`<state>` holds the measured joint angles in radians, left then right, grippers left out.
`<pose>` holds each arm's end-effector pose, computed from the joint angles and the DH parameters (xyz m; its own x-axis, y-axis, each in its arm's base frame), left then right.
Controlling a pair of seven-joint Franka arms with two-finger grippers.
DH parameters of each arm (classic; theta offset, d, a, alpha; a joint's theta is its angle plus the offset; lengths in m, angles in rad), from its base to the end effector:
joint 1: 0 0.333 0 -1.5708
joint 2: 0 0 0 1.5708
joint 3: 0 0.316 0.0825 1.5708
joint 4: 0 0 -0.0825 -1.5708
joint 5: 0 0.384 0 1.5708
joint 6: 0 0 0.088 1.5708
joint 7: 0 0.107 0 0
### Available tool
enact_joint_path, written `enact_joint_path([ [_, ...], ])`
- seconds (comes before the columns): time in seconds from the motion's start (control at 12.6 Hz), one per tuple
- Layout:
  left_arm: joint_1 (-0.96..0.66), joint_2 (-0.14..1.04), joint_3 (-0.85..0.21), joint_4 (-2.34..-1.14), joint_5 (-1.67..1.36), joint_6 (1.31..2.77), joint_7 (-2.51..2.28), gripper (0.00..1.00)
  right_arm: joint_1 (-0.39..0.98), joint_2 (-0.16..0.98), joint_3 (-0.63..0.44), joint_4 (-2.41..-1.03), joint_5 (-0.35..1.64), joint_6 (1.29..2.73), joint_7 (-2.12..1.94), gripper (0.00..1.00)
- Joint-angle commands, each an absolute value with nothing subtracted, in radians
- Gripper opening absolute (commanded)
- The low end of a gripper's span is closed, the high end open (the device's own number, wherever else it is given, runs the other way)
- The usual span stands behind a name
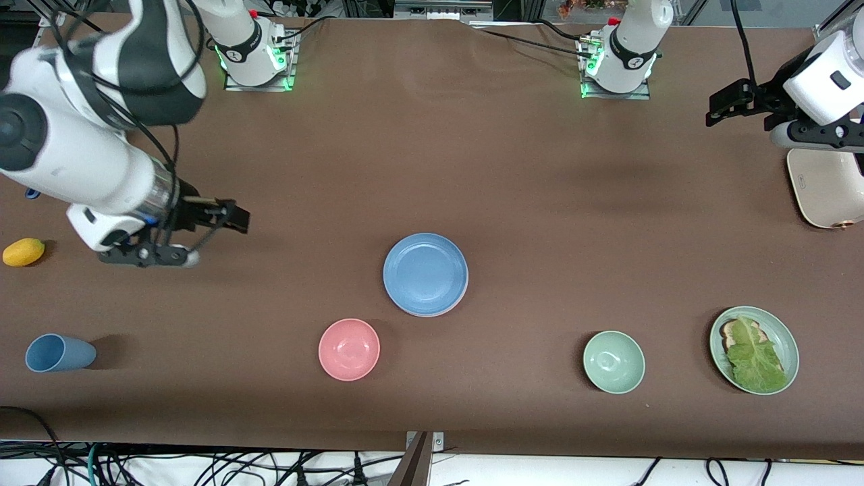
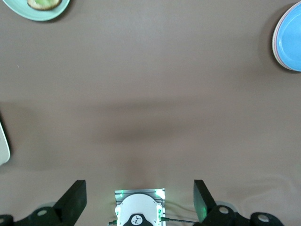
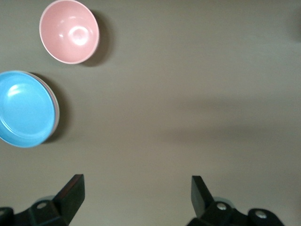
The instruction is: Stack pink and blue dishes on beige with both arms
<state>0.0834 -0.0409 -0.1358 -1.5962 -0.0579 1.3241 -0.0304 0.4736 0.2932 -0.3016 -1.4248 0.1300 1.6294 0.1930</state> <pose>0.5123 -0.0356 0.6162 0.9725 -0.0334 -0.2307 -0.0235 -0.9987 0.0453 0.6218 0.1465 0.5296 0.9963 -0.0234 -0.0824 -0.0258 -0.9993 -0.0276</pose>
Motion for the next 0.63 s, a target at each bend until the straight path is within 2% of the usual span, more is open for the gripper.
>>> enact_joint_path([
  [0.0,0.106,-0.045,-0.137,-1.629,-0.072,1.332,-0.014,1.0,0.33,0.129,-0.126,-1.557,0.026,1.602,0.172,1.0],
  [0.24,0.155,-0.009,-0.137,-1.614,-0.071,1.309,0.064,1.0,0.188,0.042,0.006,-1.601,-0.001,1.56,0.123,1.0],
  [0.55,0.161,-0.008,-0.138,-1.611,-0.071,1.307,0.078,1.0,0.163,0.017,0.026,-1.599,-0.012,1.526,0.104,1.0],
])
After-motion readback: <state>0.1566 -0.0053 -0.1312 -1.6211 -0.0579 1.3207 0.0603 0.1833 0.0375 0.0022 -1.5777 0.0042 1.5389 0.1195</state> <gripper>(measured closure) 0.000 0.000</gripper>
